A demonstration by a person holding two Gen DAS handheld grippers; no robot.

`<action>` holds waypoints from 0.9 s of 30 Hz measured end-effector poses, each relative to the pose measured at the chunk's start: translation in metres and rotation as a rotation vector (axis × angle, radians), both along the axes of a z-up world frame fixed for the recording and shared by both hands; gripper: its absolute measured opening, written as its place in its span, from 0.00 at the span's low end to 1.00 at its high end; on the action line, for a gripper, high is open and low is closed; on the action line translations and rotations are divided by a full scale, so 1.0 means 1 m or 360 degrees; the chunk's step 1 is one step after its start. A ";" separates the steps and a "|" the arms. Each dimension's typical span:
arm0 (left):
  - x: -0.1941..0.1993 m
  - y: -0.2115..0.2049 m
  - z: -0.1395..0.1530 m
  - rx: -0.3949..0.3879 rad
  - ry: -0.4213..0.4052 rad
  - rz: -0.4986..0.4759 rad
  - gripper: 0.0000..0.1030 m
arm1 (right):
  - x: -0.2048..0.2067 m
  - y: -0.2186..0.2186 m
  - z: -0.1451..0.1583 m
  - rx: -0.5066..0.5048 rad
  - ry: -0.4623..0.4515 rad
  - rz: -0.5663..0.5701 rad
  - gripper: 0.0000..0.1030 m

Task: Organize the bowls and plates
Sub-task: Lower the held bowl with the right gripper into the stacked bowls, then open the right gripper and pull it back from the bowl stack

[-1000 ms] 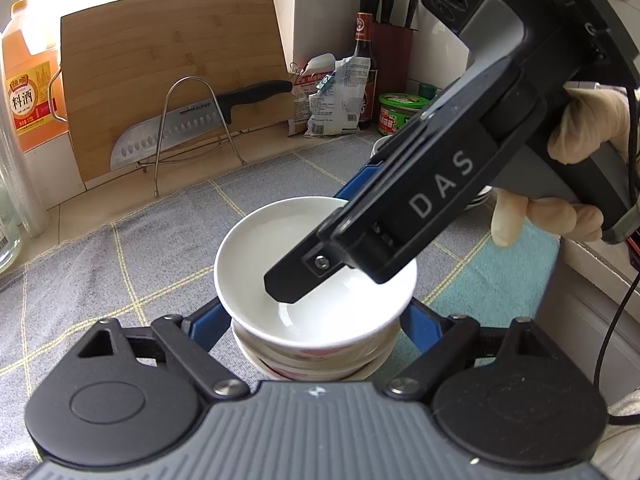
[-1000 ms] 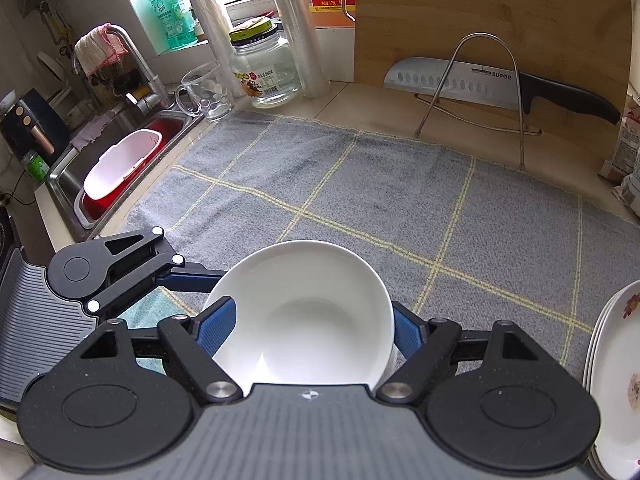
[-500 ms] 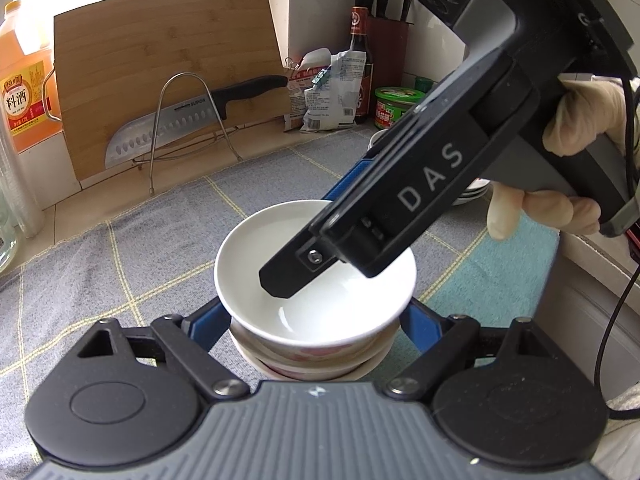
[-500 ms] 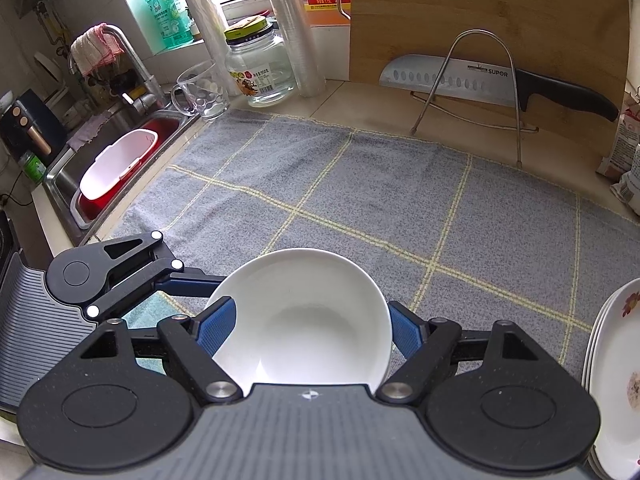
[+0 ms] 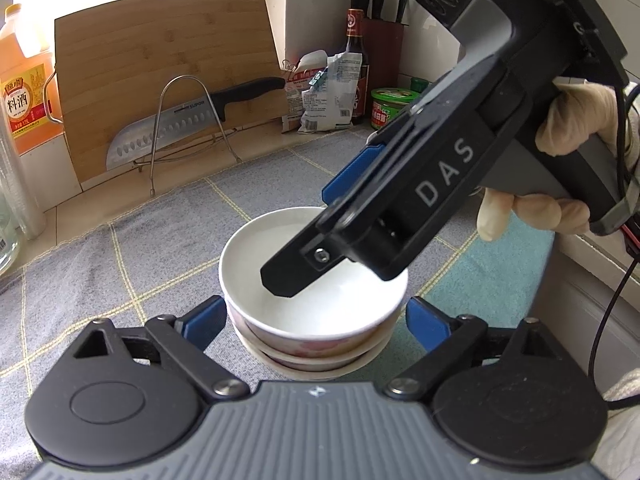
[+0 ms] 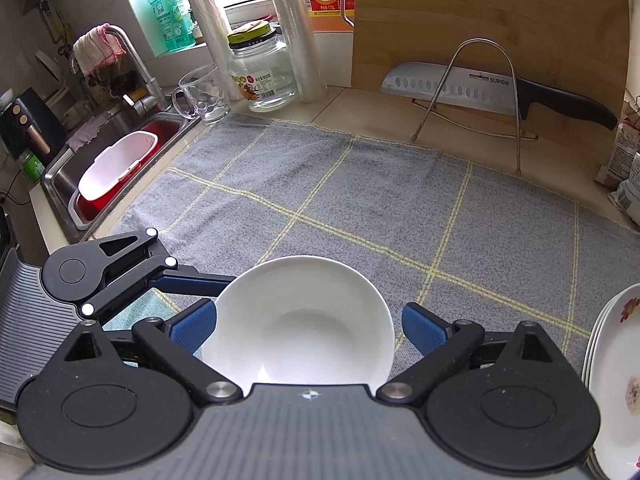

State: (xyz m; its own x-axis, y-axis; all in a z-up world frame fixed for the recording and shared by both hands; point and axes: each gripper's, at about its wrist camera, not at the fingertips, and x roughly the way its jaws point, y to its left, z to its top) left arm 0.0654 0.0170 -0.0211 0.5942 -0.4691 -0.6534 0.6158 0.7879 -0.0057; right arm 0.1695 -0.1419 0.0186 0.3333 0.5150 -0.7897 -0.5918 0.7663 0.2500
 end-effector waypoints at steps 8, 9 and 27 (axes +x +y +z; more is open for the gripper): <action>-0.007 0.010 0.002 0.0018 -0.0015 0.0024 0.93 | -0.010 0.003 -0.005 -0.0028 -0.0012 0.0010 0.99; -0.007 0.011 0.002 0.0020 -0.0015 0.0028 0.93 | -0.012 0.004 -0.006 -0.0037 -0.0019 0.0015 1.00; -0.001 0.020 -0.030 0.0108 0.0120 -0.0025 0.93 | -0.032 -0.012 -0.002 -0.0070 -0.0082 -0.0053 1.00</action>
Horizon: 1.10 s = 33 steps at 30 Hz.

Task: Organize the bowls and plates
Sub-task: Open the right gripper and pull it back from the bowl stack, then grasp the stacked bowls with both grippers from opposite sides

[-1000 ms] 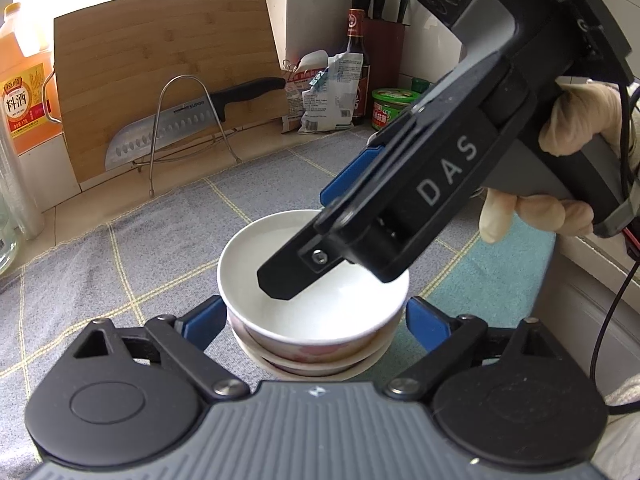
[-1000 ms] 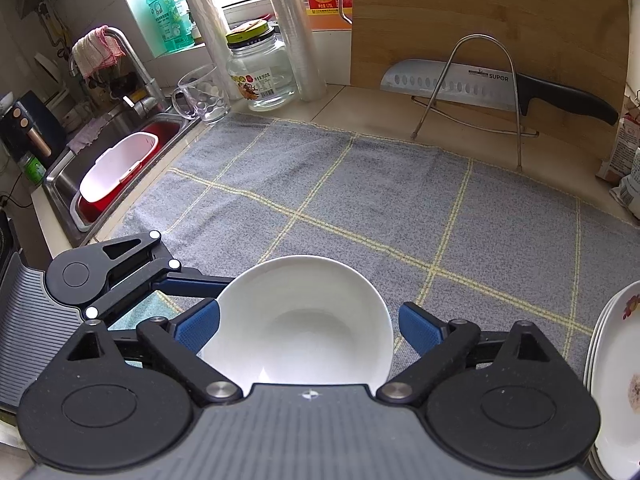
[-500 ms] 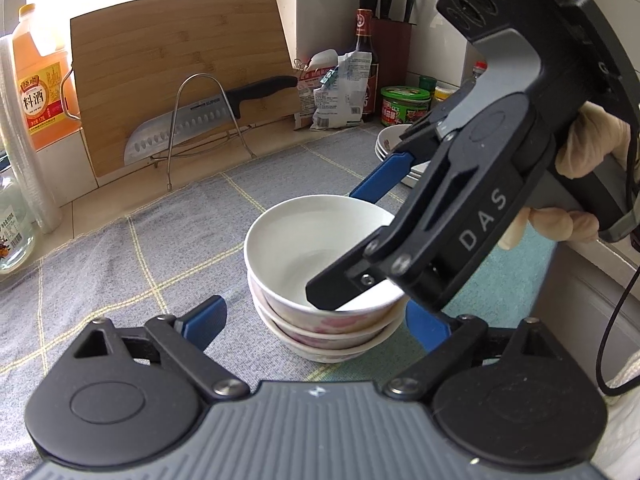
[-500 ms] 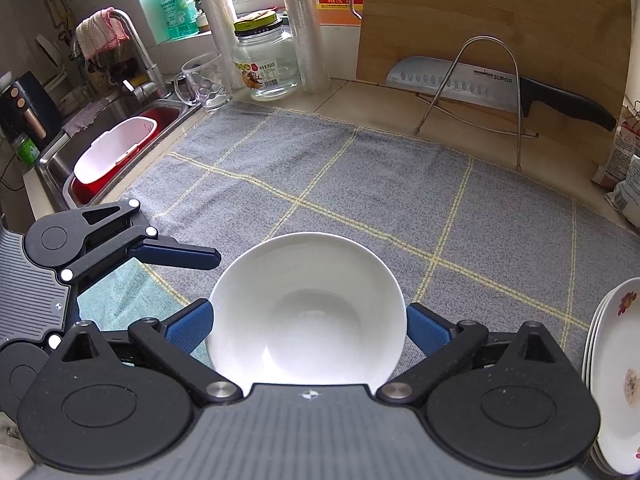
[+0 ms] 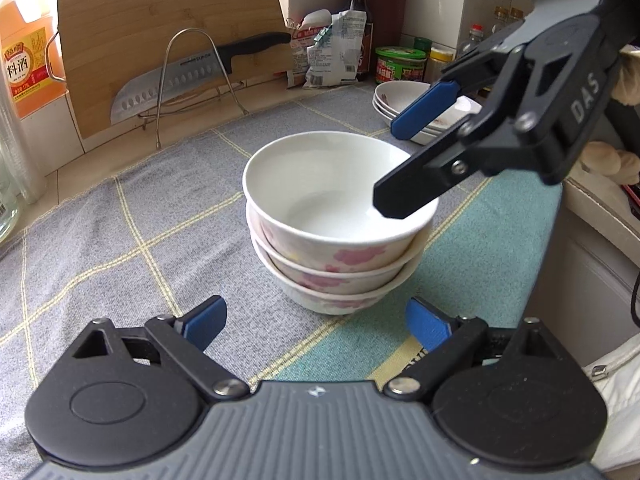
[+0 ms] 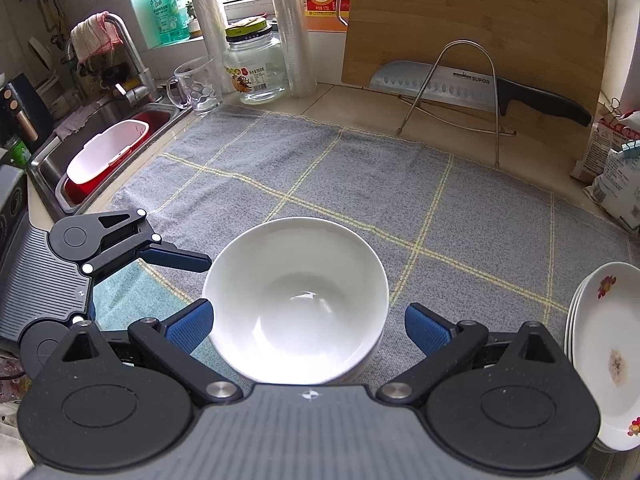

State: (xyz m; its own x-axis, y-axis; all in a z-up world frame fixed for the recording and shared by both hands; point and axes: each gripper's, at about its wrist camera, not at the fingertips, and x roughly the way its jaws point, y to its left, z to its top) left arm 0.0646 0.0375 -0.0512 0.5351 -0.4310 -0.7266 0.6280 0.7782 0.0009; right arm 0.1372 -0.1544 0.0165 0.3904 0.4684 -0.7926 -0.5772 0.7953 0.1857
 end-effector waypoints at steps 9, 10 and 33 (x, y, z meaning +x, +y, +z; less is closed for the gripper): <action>0.011 -0.012 -0.026 0.0043 0.0112 -0.0008 0.93 | -0.016 -0.024 -0.001 0.0017 0.0004 -0.0017 1.00; 0.012 -0.013 -0.028 0.0047 0.0117 -0.0001 0.93 | -0.017 -0.026 -0.001 0.0015 0.0004 -0.0015 1.00; 0.011 -0.031 -0.032 0.0089 0.0034 0.0153 1.00 | -0.009 -0.042 -0.088 -0.0228 -0.0014 0.0309 1.00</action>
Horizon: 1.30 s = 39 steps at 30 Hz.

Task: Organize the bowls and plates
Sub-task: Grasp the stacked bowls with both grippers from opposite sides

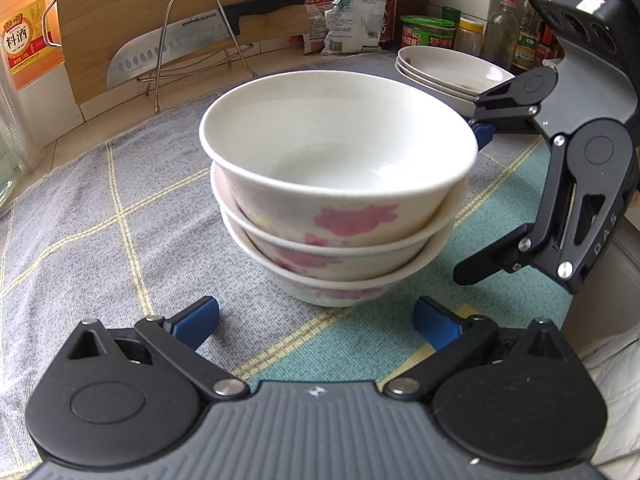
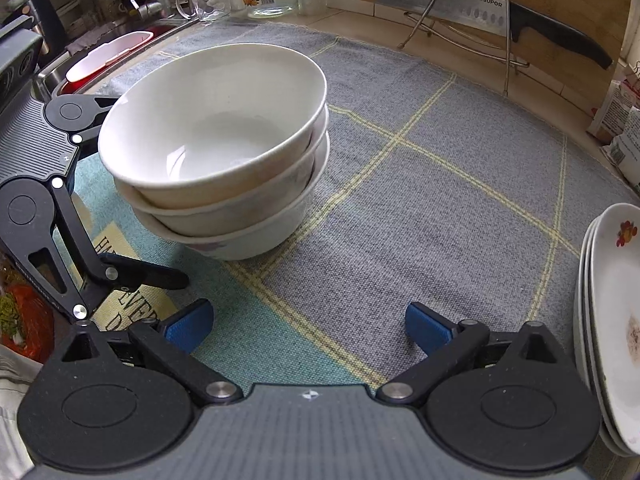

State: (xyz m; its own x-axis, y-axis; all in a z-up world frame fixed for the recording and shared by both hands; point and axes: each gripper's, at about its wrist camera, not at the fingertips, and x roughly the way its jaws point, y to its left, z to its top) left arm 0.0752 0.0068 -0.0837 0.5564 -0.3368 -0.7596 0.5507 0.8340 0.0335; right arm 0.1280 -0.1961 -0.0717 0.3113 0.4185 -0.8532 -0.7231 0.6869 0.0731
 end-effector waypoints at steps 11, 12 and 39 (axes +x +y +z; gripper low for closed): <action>-0.002 0.005 -0.003 -0.0042 -0.0052 -0.0005 1.00 | -0.008 -0.005 -0.006 0.0027 -0.0127 0.0068 1.00; -0.001 0.005 -0.003 -0.0041 -0.0050 -0.0016 1.00 | -0.010 -0.006 -0.006 0.0031 -0.0132 0.0065 1.00; 0.031 0.026 0.015 -0.0025 -0.0078 -0.0782 0.87 | 0.007 0.042 0.020 -0.0017 -0.0152 0.0242 0.97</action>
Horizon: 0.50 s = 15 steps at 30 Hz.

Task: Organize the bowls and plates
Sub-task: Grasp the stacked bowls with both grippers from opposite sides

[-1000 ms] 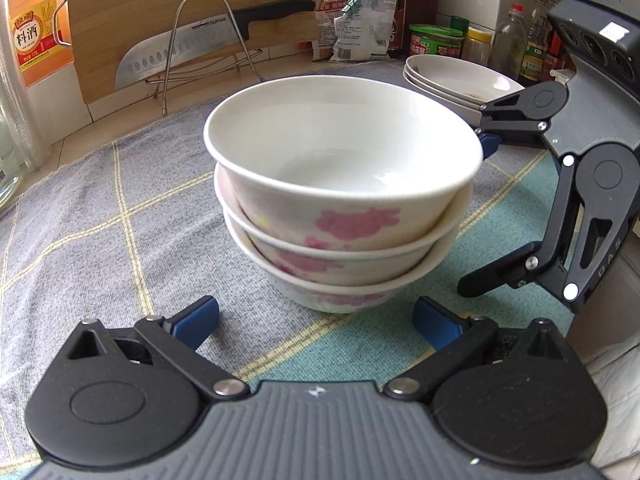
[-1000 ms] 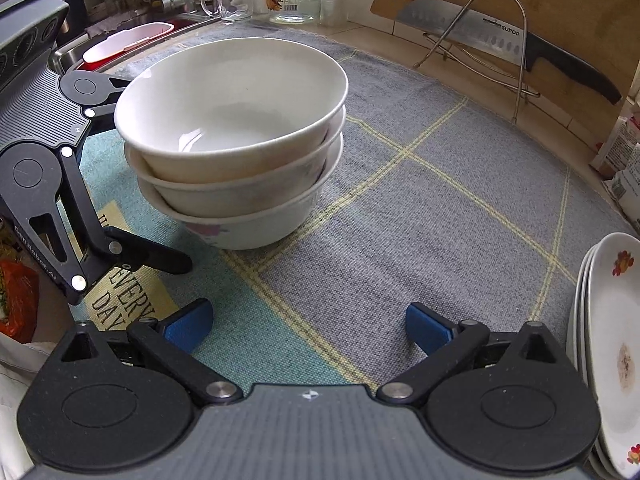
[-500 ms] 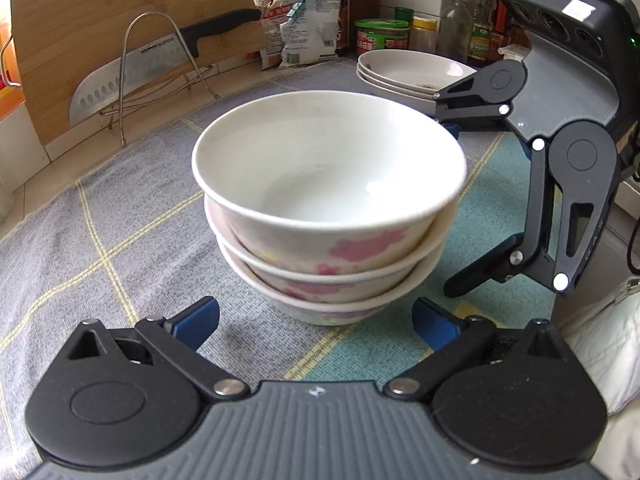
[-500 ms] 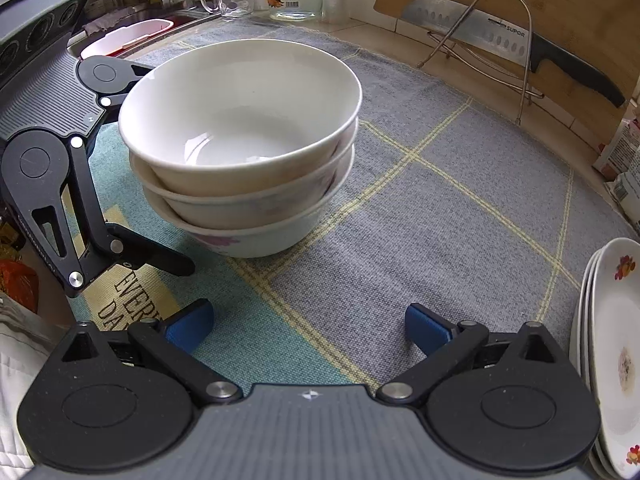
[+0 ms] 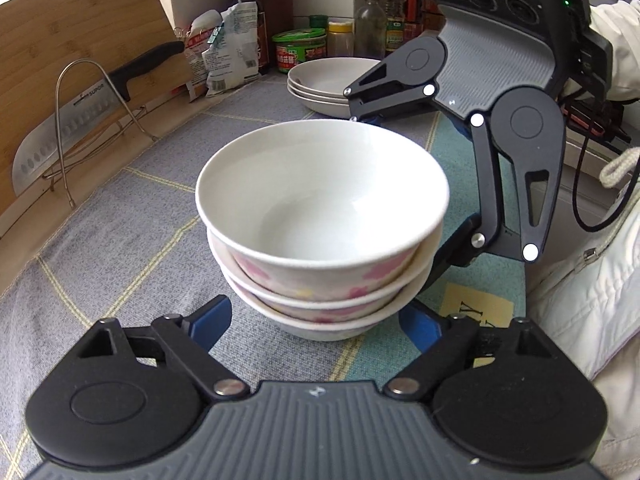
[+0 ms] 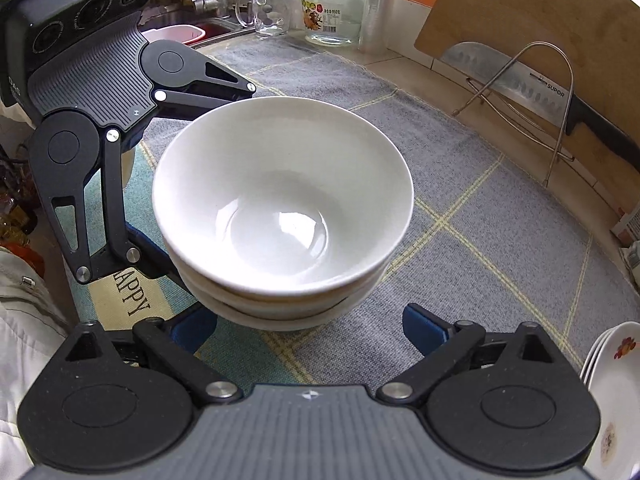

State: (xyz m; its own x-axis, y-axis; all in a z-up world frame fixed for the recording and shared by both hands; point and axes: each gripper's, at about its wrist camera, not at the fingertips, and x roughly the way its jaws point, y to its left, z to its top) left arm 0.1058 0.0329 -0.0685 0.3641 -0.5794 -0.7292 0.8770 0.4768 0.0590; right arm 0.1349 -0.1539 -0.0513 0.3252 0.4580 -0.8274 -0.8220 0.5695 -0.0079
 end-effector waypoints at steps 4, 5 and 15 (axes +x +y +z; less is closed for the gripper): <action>0.002 0.003 0.003 -0.0024 0.0009 -0.0060 0.87 | -0.001 0.002 0.002 0.0006 0.0010 0.0039 0.94; 0.000 0.004 0.003 -0.0020 0.0006 -0.0075 0.87 | -0.001 0.002 0.003 0.0013 0.0011 0.0056 0.94; 0.006 0.003 0.004 0.0011 0.0030 -0.0169 0.83 | 0.011 0.010 0.004 -0.0010 0.0039 0.0240 0.89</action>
